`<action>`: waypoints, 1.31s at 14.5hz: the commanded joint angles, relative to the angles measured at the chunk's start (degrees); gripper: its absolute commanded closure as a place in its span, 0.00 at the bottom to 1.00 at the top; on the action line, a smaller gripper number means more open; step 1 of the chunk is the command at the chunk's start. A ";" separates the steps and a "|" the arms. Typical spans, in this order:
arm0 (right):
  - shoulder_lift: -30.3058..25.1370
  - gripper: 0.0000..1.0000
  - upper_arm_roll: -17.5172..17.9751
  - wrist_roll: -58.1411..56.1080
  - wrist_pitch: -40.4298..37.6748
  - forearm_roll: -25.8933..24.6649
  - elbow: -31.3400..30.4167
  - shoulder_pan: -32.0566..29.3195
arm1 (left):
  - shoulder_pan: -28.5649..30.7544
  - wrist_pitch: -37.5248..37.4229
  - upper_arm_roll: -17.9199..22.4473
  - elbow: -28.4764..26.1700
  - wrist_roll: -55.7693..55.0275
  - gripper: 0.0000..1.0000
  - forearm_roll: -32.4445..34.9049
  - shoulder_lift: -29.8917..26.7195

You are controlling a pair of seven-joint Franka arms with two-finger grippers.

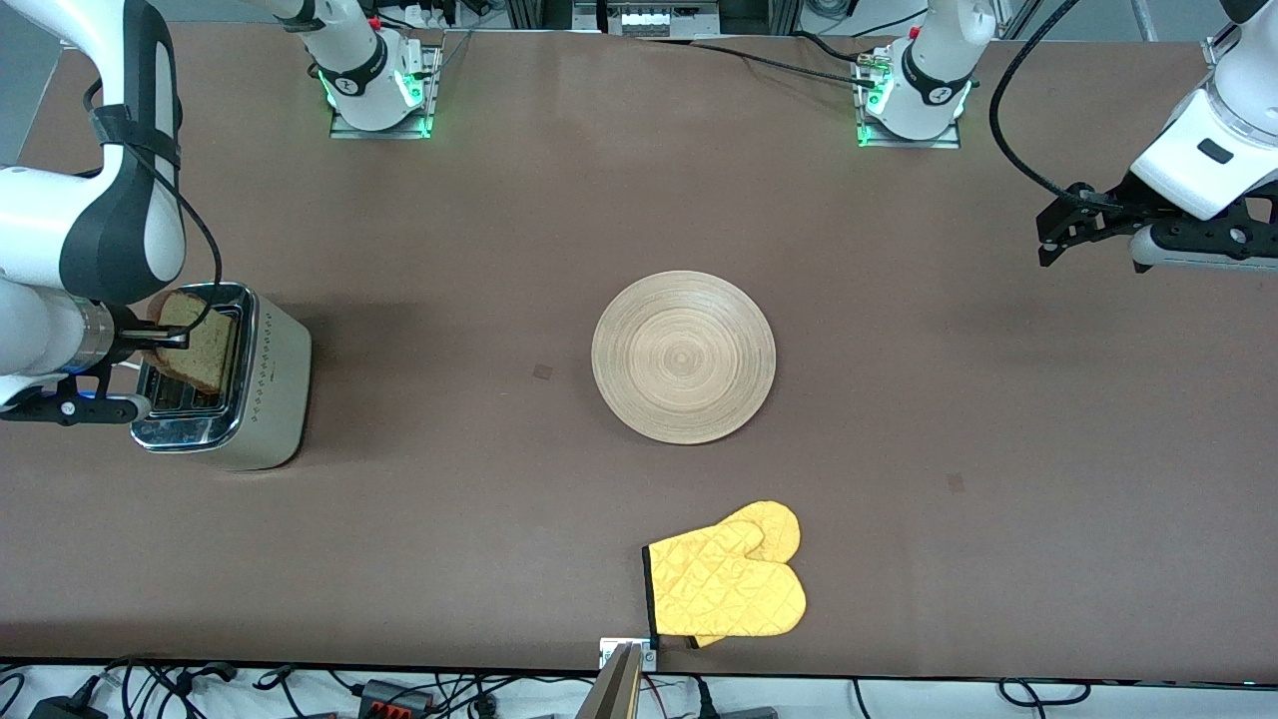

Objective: Move plate and put bread in toaster

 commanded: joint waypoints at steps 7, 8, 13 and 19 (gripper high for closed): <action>0.45 1.00 0.27 -1.46 3.26 1.53 -2.73 -1.22 | -0.62 -1.56 -0.08 1.88 -0.39 0.00 -0.26 0.76; 0.45 1.00 0.27 -1.46 3.17 2.06 -3.09 -1.22 | -0.62 -1.65 -0.08 1.80 -0.47 0.00 -0.26 0.68; 0.71 0.00 0.27 -1.55 3.17 4.79 -3.44 -2.45 | -0.79 -2.35 -0.26 1.88 -0.48 0.00 -0.26 0.68; -1.13 0.00 0.19 -1.73 2.73 8.73 1.30 -2.27 | -0.79 -2.44 -0.52 1.88 -0.48 0.00 -0.26 0.68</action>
